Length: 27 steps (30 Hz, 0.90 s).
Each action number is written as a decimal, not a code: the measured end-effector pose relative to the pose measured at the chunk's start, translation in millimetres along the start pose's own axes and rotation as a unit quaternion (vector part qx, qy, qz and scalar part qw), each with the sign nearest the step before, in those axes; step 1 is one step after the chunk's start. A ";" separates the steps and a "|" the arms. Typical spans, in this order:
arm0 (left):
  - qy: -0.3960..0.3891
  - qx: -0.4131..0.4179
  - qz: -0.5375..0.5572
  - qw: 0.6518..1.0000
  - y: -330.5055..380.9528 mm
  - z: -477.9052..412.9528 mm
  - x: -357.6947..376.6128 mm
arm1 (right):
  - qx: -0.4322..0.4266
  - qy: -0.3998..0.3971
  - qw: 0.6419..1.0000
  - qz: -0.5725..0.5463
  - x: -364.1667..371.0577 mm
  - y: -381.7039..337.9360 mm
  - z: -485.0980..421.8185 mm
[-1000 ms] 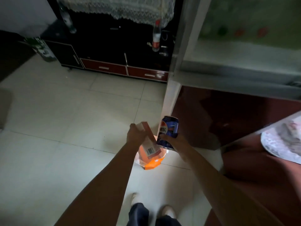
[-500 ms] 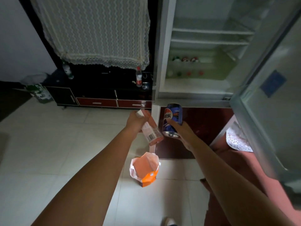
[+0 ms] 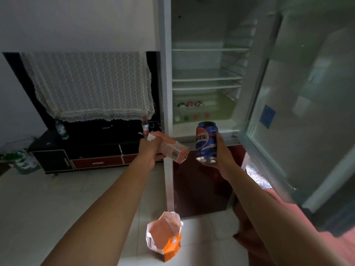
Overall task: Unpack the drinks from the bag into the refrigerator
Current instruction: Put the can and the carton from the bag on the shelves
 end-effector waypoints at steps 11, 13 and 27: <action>-0.033 0.046 0.014 0.998 47.0 -23.1 63.2 | -0.058 0.055 0.997 -0.010 -22.3 -43.9 -54.3; -0.040 0.064 0.001 0.997 52.0 -37.2 72.3 | -0.064 0.061 0.996 -0.011 -28.1 -47.3 -70.0; -0.025 0.099 -0.004 0.995 108.4 -145.0 175.5 | -0.123 0.045 0.991 0.006 -61.4 -101.6 -218.7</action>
Point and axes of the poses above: each hand's wrist, its own z-axis away from the middle knuckle, its own x-axis out of the palm, y = z × x, the point moved 4 cm from there along -z, towards the middle knuckle, and after that the axes turned 7 degrees about -x, right-handed, at the moved point
